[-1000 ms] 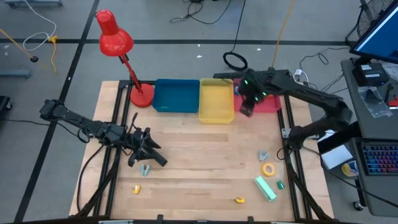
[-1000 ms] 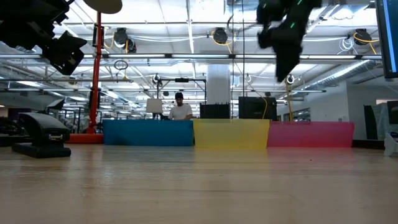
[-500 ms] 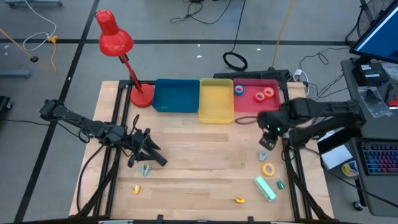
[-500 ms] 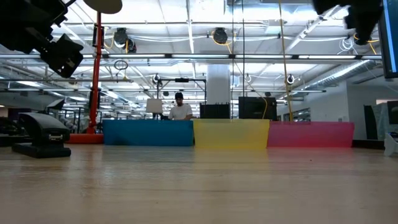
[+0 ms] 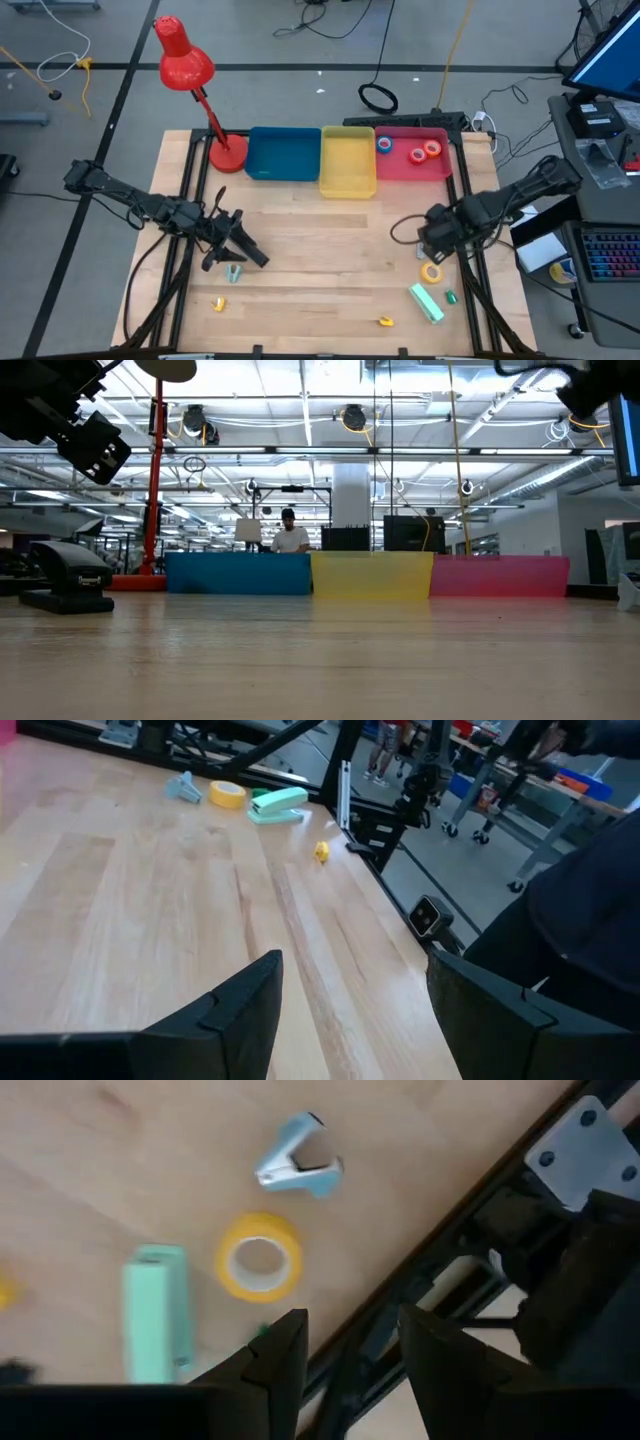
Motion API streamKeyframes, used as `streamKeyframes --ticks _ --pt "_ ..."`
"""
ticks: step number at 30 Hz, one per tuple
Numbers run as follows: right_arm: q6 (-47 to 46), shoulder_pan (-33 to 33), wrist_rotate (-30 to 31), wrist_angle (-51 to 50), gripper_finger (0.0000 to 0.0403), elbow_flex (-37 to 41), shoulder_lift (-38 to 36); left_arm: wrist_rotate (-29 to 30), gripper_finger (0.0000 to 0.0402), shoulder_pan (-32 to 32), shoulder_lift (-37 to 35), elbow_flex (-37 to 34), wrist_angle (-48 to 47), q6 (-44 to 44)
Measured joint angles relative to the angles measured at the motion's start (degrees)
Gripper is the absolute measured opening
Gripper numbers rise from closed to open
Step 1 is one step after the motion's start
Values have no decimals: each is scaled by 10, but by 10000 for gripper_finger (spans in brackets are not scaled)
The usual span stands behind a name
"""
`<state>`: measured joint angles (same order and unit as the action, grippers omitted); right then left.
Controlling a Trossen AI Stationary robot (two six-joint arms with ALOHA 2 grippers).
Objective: Pick and place Stapler, Stapler remover, tape
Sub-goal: Put the yellow tape into the red bin
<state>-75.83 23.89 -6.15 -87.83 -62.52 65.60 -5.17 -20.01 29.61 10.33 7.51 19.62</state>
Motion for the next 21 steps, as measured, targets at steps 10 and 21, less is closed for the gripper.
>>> streamKeyframes --ticks 10,21 --pt "0 40 -18 184 147 156 0 -8 246 0 0 0 0 25" --pt "4 41 -61 292 146 246 0 -21 246 0 0 0 0 35"
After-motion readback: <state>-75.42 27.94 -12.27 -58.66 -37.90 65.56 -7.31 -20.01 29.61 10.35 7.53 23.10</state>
